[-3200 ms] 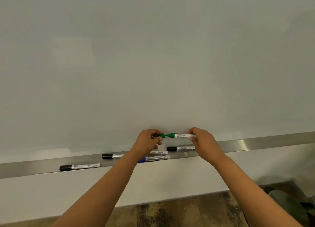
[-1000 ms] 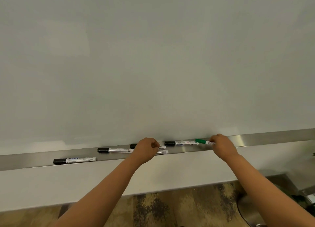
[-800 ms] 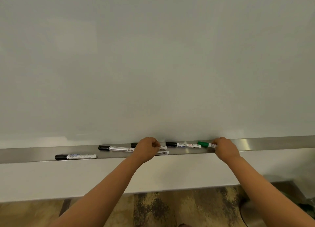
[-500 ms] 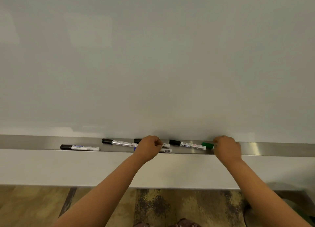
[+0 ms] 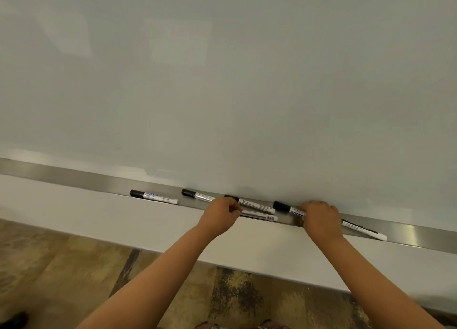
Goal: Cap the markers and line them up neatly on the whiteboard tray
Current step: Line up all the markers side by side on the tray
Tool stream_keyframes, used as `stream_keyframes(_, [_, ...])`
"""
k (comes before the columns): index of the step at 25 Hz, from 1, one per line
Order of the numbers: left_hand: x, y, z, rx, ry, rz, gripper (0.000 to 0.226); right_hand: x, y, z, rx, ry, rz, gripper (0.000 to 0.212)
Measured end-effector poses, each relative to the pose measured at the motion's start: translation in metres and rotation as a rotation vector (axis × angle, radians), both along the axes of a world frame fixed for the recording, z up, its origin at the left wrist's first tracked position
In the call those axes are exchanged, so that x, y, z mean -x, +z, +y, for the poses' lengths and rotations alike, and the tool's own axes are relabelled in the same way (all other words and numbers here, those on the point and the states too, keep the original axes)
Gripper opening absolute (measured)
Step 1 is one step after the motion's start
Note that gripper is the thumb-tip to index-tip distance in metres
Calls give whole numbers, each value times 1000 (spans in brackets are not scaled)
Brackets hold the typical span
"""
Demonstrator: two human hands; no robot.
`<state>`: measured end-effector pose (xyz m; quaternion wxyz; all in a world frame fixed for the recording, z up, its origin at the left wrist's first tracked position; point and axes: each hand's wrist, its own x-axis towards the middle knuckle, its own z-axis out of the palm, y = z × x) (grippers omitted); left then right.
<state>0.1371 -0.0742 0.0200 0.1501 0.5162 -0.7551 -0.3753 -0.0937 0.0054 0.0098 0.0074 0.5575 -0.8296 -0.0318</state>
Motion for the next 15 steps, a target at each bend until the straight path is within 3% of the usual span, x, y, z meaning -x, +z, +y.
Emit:
stream_keyframes(3, [-14, 0, 0, 1, 26, -11, 17, -9, 6, 5, 73, 2, -33, 25])
stream_keyframes(8, [-55, 0, -9, -6, 83, -13, 16, -55, 30, -5, 302, 119, -266, 24])
stream_keyframes(15, [-142, 7, -57, 67, 204, -31, 15, -162, 33, -57, 292, 312, -492, 23])
